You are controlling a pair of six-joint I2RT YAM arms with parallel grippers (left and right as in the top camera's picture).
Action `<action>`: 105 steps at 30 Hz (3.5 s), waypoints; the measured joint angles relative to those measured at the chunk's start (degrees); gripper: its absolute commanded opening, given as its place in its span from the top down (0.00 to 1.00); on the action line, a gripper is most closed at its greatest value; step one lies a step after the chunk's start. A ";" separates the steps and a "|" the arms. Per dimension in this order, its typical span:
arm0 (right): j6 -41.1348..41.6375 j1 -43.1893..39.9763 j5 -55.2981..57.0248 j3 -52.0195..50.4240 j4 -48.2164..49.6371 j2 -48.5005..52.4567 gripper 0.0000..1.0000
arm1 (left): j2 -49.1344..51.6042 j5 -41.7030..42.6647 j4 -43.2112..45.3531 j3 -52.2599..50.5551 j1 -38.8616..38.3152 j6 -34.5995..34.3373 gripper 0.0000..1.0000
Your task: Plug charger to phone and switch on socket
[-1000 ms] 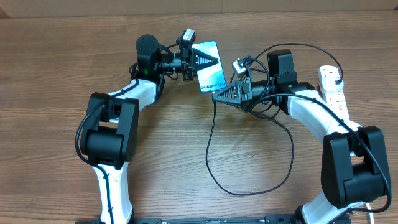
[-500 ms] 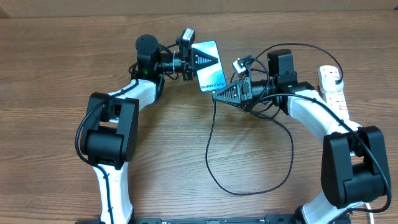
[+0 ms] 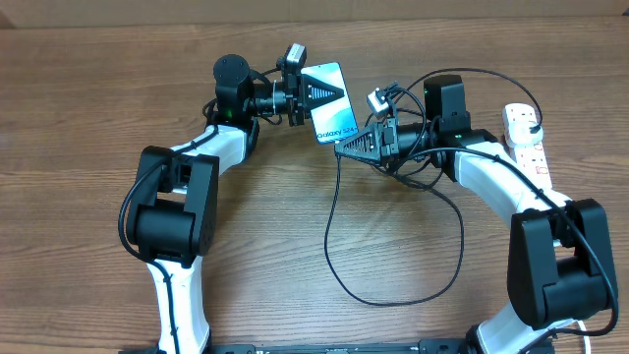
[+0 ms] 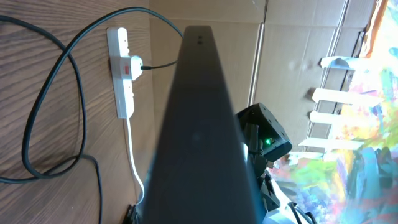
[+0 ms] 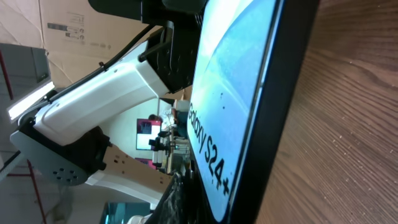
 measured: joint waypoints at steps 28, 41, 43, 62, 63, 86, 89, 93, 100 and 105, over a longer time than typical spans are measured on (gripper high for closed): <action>0.04 -0.17 2.36 0.00 1.07 0.00 0.96 | 0.00 -1.25 0.00 0.00 0.00 -0.22 0.96; 1.51 -0.28 2.08 -0.04 2.99 0.00 0.96 | 0.00 -1.46 0.31 0.04 -0.02 -1.29 0.95; 1.51 -0.28 1.95 -0.04 2.99 0.00 0.96 | 0.00 -1.33 1.75 0.04 -0.02 -1.27 0.96; 2.58 -1.95 -1.07 -0.15 2.73 0.00 0.96 | 0.00 0.31 4.96 0.48 -0.24 -1.29 0.96; 2.71 -2.01 -1.16 -0.20 2.73 0.00 0.96 | 0.00 0.28 4.96 0.48 -0.33 -1.29 0.95; 1.42 -2.27 -1.77 -0.26 -1.55 -0.02 0.96 | 0.00 1.11 4.96 0.46 -0.87 -2.47 0.95; 0.83 -2.32 -2.43 -0.26 -1.49 -0.04 0.96 | 0.02 1.16 4.96 0.46 -0.96 -2.99 0.96; 0.55 -2.38 -2.62 -0.26 -1.49 -0.04 0.96 | 0.02 1.16 4.96 0.46 -1.05 -3.21 0.96; 0.24 -2.58 -3.50 -0.26 -1.51 -0.04 0.96 | 0.02 1.11 4.98 0.46 -1.16 -3.72 0.96; 0.13 -2.64 -4.37 -0.26 -1.51 -0.04 0.96 | 0.02 1.14 4.98 0.46 -1.20 -4.24 0.96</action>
